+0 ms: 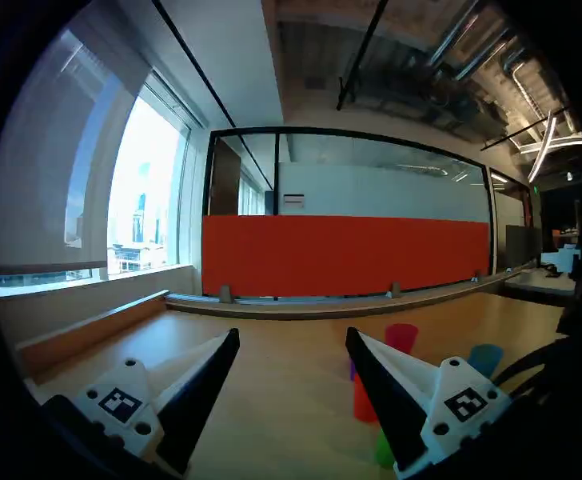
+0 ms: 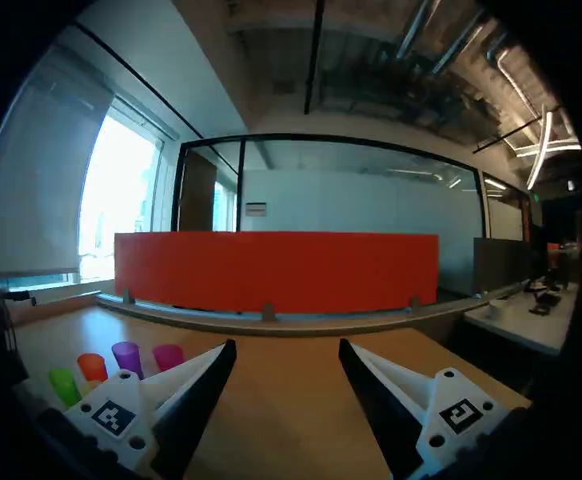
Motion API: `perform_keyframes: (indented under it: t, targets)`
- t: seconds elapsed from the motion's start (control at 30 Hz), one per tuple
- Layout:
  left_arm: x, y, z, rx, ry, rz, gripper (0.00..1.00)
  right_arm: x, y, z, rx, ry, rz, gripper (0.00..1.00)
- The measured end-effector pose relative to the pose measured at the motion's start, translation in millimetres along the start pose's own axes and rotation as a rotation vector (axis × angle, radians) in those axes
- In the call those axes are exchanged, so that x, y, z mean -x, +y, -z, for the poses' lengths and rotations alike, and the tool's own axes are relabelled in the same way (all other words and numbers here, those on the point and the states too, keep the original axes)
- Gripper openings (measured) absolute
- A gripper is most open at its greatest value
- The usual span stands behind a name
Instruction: Pour water
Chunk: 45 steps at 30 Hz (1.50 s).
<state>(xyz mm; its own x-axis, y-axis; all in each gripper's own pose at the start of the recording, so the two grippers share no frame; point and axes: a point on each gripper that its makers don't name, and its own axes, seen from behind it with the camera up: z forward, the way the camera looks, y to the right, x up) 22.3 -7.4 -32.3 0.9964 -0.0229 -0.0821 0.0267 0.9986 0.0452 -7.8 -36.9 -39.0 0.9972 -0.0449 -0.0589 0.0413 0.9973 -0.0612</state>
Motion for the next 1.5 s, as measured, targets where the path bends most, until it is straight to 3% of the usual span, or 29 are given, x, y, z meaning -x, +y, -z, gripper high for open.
perform_keyframes:
  t: [0.2, 0.5, 1.1, 1.5]
  targets:
    - [14.8, 1.8, 0.0, -0.011, -0.002, -0.024, 0.99, 2.7, -2.4, -1.2, 0.011, -0.020, 0.021, 0.99]
    - [27.5, -6.6, 1.0, -0.046, 0.003, -0.038, 0.99, 12.9, -6.1, 0.1, 0.020, -0.056, 0.035, 0.99]
    - [50.9, 3.3, -12.9, -0.043, -0.010, -0.035, 0.99, 18.1, -2.9, -2.6, 0.036, -0.077, 0.072, 0.99]
    - [52.0, 9.2, -18.3, -0.037, -0.004, -0.047, 0.99, 20.1, -4.1, -3.6, 0.035, -0.087, 0.076, 0.99]
